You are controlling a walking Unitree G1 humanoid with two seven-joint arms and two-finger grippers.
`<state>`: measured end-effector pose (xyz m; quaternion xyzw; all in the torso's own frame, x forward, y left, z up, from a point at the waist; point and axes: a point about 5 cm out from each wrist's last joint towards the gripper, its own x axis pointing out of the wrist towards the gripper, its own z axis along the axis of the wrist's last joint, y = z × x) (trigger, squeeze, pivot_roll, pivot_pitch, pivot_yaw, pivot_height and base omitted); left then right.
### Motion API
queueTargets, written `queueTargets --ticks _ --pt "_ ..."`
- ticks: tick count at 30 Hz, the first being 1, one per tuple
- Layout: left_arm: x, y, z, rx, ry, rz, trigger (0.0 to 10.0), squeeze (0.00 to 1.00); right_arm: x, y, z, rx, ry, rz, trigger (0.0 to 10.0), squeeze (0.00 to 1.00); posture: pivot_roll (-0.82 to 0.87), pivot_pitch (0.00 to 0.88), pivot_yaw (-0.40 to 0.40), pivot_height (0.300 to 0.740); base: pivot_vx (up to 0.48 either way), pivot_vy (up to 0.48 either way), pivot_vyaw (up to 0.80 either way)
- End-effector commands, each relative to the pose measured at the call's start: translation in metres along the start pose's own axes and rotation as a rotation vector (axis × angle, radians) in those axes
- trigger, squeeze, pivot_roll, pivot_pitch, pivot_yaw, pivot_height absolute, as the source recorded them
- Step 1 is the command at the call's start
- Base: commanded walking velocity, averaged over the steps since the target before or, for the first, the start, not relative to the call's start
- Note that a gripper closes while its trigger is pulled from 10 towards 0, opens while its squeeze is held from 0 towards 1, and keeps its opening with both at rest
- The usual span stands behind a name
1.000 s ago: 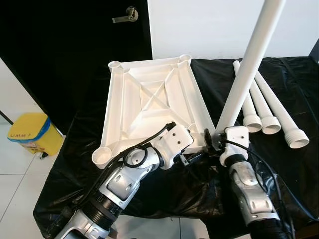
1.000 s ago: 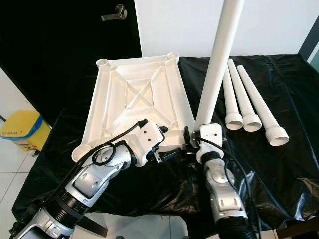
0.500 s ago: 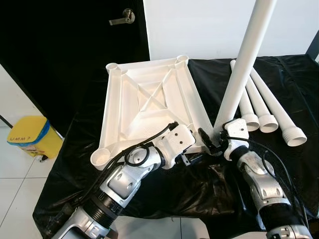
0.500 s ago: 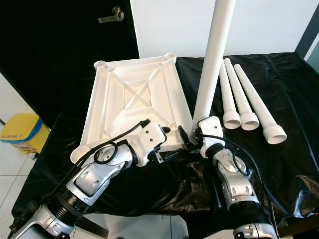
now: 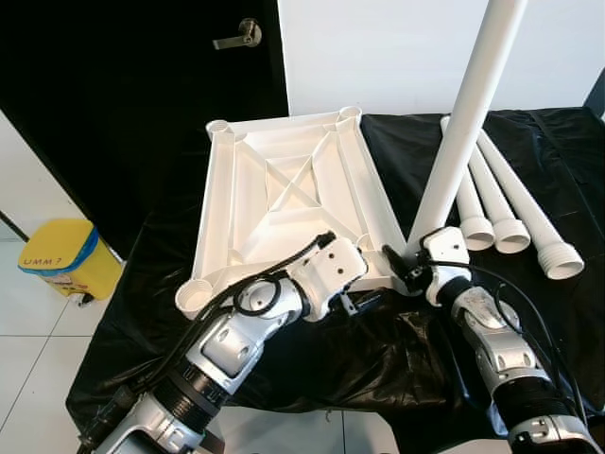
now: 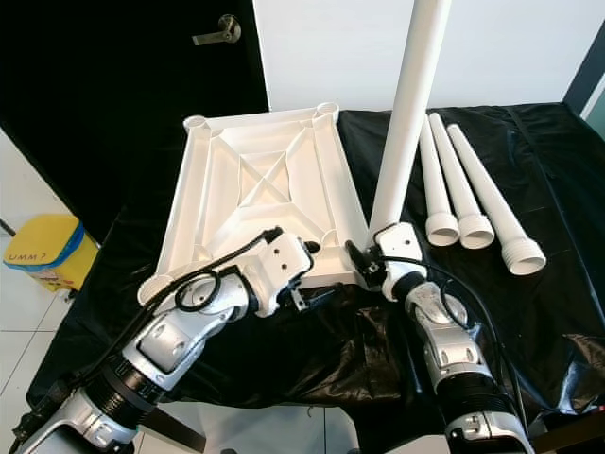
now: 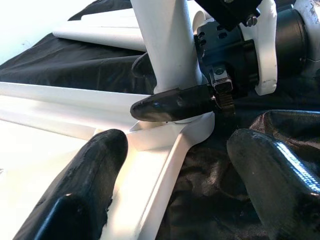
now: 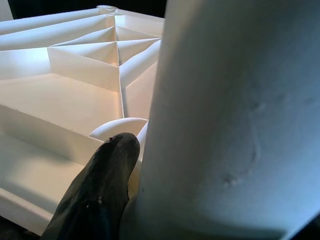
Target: Building children table
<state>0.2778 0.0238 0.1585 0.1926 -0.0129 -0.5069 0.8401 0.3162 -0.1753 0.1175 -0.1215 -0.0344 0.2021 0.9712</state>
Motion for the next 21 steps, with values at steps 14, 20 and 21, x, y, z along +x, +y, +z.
queueTargets --ticks 14,20,21 --pt "-0.003 -0.009 -0.003 -0.003 0.021 -0.158 10.0 0.00 -0.003 0.016 -0.019 0.089 0.102 -0.200 10.0 0.00 -0.26 0.007 0.050 0.740 0.000 0.000 0.00" --pt "-0.005 -0.009 -0.004 -0.008 0.026 -0.153 10.0 0.00 -0.003 0.020 -0.022 0.119 0.123 -0.299 10.0 0.00 -0.25 0.010 0.042 0.740 0.000 0.000 0.00" --pt "-0.005 -0.009 -0.004 -0.008 0.026 -0.153 10.0 0.00 -0.003 0.020 -0.022 0.119 0.123 -0.299 10.0 0.00 -0.25 0.010 0.042 0.740 0.000 0.000 0.00"
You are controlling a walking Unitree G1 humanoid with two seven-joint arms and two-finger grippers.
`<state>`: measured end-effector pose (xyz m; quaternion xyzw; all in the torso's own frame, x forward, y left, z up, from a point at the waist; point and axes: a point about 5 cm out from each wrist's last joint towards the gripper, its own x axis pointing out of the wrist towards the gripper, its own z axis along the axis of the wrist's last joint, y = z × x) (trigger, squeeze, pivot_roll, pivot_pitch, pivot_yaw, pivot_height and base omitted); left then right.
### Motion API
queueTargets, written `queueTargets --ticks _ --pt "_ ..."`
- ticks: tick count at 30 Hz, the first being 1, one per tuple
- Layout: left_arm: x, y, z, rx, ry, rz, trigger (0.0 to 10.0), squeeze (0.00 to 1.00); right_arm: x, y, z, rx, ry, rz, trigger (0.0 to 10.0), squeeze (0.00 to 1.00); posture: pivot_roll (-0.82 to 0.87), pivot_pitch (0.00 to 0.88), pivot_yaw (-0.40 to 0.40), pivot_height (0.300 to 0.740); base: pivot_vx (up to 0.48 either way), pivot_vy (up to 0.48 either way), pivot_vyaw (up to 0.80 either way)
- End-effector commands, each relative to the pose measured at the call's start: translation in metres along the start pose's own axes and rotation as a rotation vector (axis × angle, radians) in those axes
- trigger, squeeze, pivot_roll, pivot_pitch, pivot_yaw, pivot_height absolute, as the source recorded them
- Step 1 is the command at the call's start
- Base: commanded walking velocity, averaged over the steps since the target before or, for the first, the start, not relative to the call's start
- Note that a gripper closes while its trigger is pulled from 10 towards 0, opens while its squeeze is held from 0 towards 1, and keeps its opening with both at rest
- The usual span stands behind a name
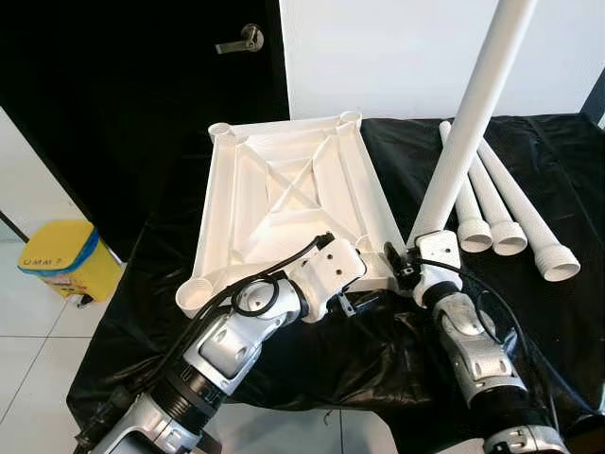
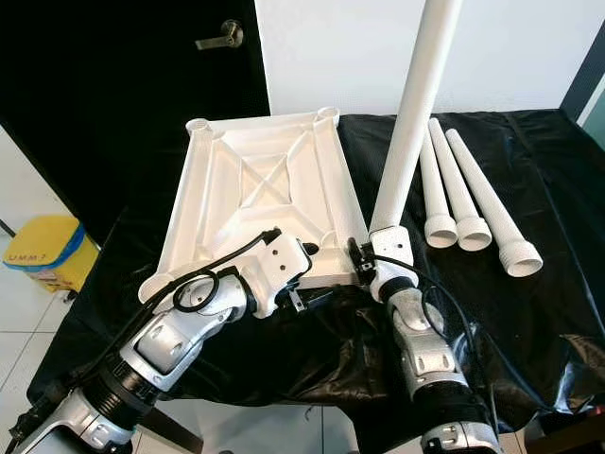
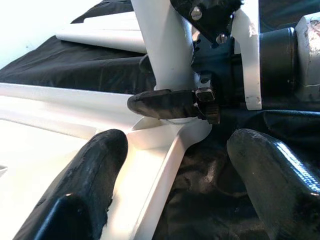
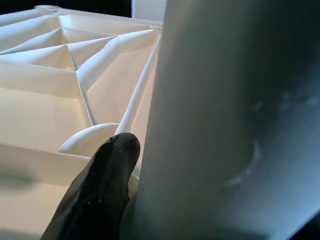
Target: Building children table
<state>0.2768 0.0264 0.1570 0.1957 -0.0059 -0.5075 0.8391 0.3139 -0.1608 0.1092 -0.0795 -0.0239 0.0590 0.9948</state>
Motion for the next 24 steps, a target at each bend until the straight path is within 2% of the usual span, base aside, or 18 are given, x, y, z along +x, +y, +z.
queueTargets --ticks 1,9,16,24 --pt "-0.003 -0.010 -0.003 -0.010 0.014 -0.145 10.0 0.00 -0.010 0.005 -0.019 0.049 0.104 -0.116 10.0 0.00 -0.24 0.010 0.035 0.740 0.000 0.000 0.00" --pt "-0.002 -0.012 -0.003 -0.012 0.012 -0.141 10.0 0.00 -0.015 0.013 -0.023 0.080 0.150 -0.284 10.0 0.00 -0.24 0.008 0.031 0.740 0.000 0.000 0.00" --pt "-0.002 -0.012 -0.002 -0.011 0.012 -0.142 10.0 0.00 -0.014 0.024 -0.018 0.099 0.139 -0.272 10.0 0.00 -0.24 0.008 0.027 0.740 0.000 0.000 0.00" --pt "-0.003 -0.012 -0.002 -0.010 0.013 -0.139 10.0 0.00 -0.012 0.029 -0.013 0.104 0.118 -0.254 10.0 0.00 -0.23 0.001 0.026 0.740 0.000 0.000 0.00"
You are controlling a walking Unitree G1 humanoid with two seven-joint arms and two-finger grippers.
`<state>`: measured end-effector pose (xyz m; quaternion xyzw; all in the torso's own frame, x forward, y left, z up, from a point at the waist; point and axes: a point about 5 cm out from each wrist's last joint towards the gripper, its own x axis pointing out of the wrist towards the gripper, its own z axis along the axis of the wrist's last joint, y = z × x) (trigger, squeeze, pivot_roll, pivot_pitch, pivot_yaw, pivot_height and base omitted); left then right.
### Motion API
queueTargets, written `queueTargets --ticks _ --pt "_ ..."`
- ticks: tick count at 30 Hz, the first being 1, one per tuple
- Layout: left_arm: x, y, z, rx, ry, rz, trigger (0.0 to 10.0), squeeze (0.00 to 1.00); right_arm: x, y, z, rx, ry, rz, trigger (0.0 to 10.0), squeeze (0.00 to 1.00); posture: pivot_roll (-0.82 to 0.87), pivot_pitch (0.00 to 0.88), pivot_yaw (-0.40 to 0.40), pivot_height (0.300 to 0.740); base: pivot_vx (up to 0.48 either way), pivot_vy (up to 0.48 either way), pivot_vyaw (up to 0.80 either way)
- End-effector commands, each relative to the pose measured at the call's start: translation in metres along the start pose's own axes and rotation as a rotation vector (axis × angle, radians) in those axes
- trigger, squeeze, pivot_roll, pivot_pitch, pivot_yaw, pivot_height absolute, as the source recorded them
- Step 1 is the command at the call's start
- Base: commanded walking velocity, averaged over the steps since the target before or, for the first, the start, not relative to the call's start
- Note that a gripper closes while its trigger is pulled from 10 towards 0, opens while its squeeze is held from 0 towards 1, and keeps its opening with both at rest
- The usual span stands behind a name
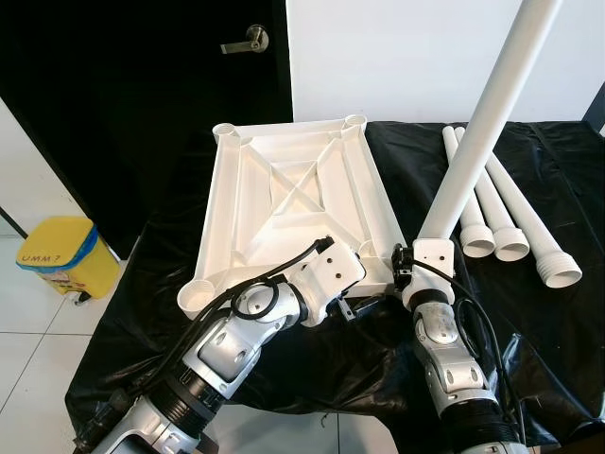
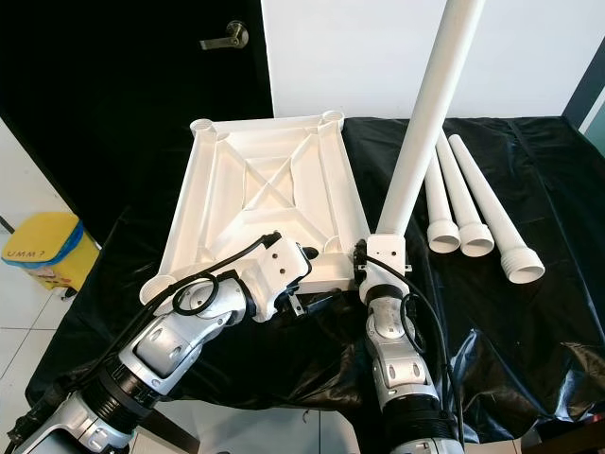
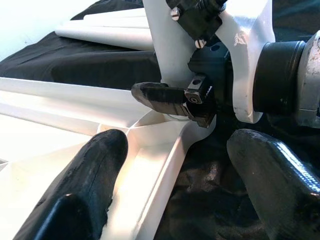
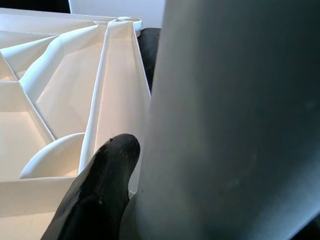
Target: Building children table
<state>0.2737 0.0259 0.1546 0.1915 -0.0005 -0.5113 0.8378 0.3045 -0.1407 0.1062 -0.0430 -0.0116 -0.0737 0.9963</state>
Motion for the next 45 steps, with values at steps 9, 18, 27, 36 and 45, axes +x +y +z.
queueTargets --ticks 9,18,27,36,45 --pt "-0.002 -0.008 -0.001 0.005 0.011 -0.130 10.0 0.00 -0.007 0.007 -0.012 0.016 0.071 0.008 10.0 0.00 -0.23 0.000 0.024 0.740 0.000 0.000 0.00" --pt "-0.002 -0.009 -0.001 0.009 0.011 -0.133 10.0 0.00 -0.005 0.000 -0.007 -0.012 0.020 0.083 10.0 1.00 -0.23 0.000 0.023 0.740 0.000 0.000 0.00" --pt "-0.003 -0.010 -0.001 0.007 0.013 -0.134 10.0 0.00 -0.005 -0.014 -0.003 -0.038 -0.021 0.223 10.0 1.00 -0.23 0.000 0.022 0.740 0.000 0.000 0.00" --pt "-0.003 -0.007 -0.001 0.005 0.014 -0.133 10.0 0.00 0.000 -0.026 0.006 -0.076 -0.068 0.474 10.0 0.00 -0.24 0.000 0.039 0.740 0.000 0.000 0.00" --pt "-0.004 -0.006 0.000 0.005 0.015 -0.132 10.0 0.00 0.012 -0.028 0.009 -0.126 -0.058 0.603 1.8 0.00 -0.23 0.007 0.040 0.740 0.000 0.000 0.00"
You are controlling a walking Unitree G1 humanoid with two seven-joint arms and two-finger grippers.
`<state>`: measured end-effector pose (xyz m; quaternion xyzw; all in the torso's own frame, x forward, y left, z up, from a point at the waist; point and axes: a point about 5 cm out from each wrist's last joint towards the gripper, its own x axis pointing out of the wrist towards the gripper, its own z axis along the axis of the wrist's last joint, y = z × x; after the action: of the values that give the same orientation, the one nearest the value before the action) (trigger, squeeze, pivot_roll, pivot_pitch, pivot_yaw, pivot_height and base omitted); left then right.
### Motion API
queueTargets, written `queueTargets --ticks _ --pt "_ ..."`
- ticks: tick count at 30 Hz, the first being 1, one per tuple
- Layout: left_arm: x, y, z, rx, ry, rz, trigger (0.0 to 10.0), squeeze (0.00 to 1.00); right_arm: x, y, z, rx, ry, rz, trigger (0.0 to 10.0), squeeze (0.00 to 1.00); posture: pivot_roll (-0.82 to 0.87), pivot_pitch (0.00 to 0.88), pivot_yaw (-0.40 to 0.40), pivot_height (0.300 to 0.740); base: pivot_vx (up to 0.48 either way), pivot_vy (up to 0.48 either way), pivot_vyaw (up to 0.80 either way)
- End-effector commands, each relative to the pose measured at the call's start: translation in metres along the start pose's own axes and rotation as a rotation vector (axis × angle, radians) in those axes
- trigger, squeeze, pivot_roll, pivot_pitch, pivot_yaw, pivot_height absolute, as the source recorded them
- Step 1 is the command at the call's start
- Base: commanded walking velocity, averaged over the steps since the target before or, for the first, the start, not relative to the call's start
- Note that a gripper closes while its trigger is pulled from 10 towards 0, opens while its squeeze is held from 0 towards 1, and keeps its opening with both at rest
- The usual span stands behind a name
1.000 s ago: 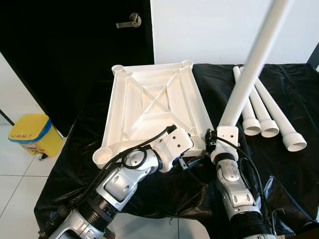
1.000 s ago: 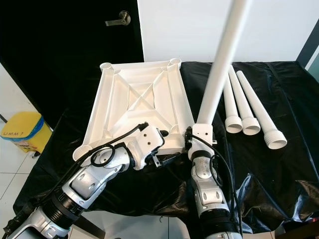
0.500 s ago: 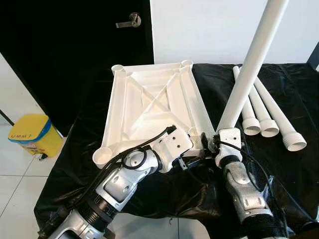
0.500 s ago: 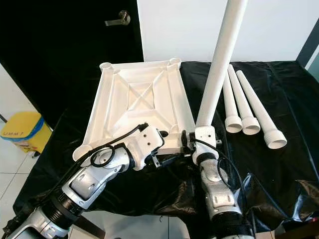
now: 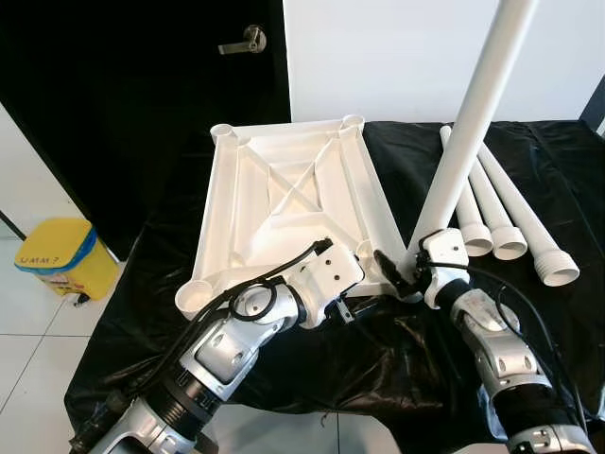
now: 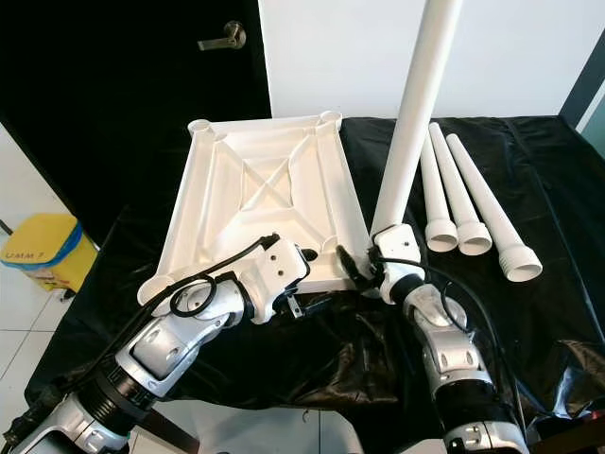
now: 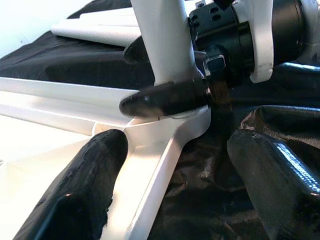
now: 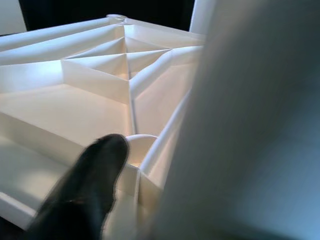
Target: Building children table
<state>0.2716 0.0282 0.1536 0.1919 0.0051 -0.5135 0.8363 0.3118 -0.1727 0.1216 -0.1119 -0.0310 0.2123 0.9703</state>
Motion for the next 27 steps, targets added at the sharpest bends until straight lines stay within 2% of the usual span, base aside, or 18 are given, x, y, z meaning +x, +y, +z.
queueTargets --ticks 1,15,16,19,23,27 --pt "-0.001 -0.004 0.002 0.009 0.007 -0.123 10.0 0.00 0.002 0.003 -0.004 0.008 0.014 0.040 0.0 0.00 -0.23 0.007 0.038 0.740 0.000 0.000 0.00" --pt "-0.003 -0.004 0.001 0.003 0.011 -0.114 10.0 0.00 -0.005 0.002 -0.020 0.029 0.069 0.056 0.0 0.00 -0.22 0.010 0.034 0.740 0.000 0.000 0.00" --pt "-0.003 -0.003 0.001 0.003 0.012 -0.114 10.0 0.00 -0.006 0.002 -0.023 0.031 0.082 0.044 10.0 0.00 -0.22 0.010 0.032 0.740 0.000 0.000 0.00" --pt "-0.003 -0.003 0.000 0.003 0.014 -0.113 10.0 0.00 -0.008 0.002 -0.026 0.038 0.096 0.022 10.0 0.00 -0.22 0.009 0.030 0.740 0.000 0.000 0.00" --pt "-0.004 -0.006 0.000 -0.001 0.015 -0.119 10.0 0.00 -0.009 0.004 -0.033 0.064 0.125 -0.098 10.0 0.00 -0.21 0.013 0.029 0.740 0.000 0.000 0.00" --pt "-0.004 -0.006 0.000 -0.002 0.015 -0.119 10.0 0.00 -0.009 0.005 -0.034 0.076 0.131 -0.140 10.0 0.00 -0.21 0.009 0.028 0.740 0.000 0.000 0.00"
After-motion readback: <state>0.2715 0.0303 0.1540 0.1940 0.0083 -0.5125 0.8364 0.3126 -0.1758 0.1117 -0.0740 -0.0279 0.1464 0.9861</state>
